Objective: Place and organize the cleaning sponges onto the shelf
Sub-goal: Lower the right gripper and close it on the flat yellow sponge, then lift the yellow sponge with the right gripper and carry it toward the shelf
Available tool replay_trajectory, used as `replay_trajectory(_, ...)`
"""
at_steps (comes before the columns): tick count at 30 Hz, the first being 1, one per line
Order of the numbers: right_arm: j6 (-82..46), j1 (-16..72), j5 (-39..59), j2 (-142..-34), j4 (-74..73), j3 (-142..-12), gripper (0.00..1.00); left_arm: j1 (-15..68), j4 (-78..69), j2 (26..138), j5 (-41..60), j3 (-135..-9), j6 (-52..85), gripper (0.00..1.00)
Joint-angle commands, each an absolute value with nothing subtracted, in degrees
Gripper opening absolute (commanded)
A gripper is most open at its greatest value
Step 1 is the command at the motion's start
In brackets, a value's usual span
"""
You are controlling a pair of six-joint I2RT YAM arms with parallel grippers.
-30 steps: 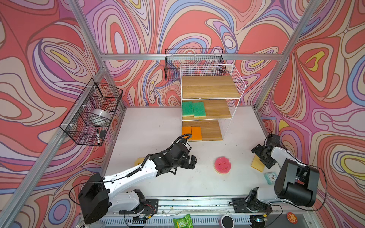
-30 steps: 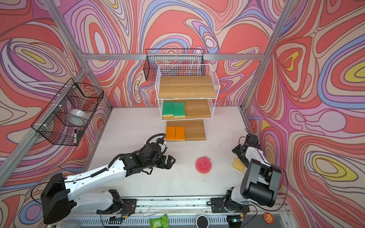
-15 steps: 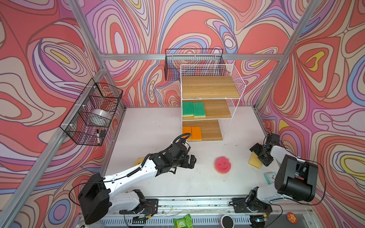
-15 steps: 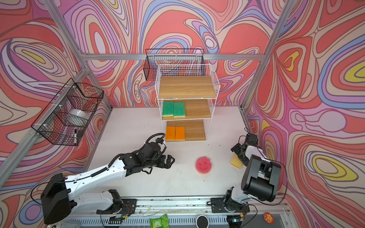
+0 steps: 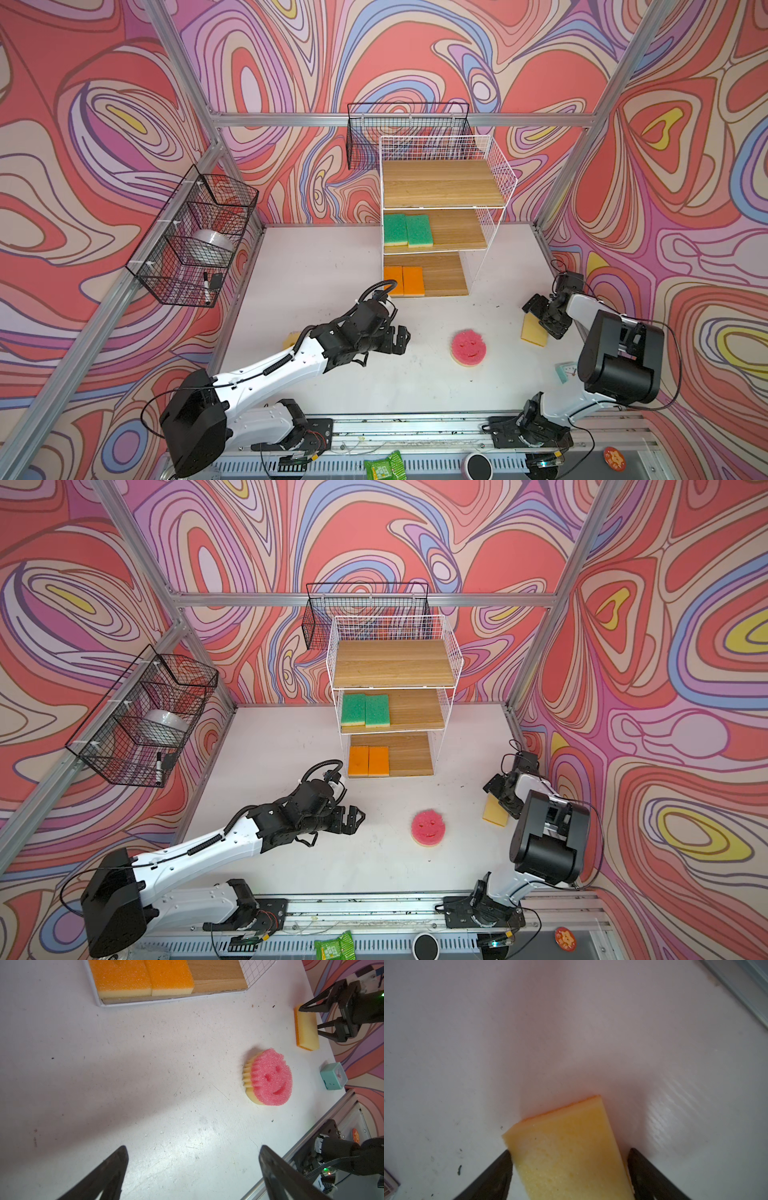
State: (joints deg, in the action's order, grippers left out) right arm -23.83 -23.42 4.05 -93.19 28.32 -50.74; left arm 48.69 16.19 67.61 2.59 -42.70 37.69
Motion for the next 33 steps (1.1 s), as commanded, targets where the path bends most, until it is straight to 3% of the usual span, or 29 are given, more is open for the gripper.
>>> replay_trajectory(1, -23.55, -22.94, 6.23, -98.09, 32.96, -48.86, 0.87, 47.84, 12.85, 65.85, 3.29, -40.52, 37.28, 0.99)
replay_trajectory(7, -22.77, -21.61, 4.57, -100.33, 34.29, -50.21, 0.82, 45.89, 9.60, 65.28, 5.94, -37.35, 37.61, 0.99)
replay_trajectory(14, -21.32, -18.37, 2.01, -100.31, 36.41, -52.07, 0.98, 44.08, 6.55, 66.64, 8.98, -35.69, 37.32, 1.00)
replay_trajectory(22, -17.69, -17.47, 0.43, -100.27, 42.04, -56.96, 0.99, 42.72, 4.40, 68.29, 11.39, -35.46, 36.90, 1.00)
replay_trajectory(33, -17.48, -17.01, 3.69, -101.95, 41.29, -56.83, 0.81, 42.36, 2.89, 69.70, 12.48, -35.33, 37.05, 1.00)
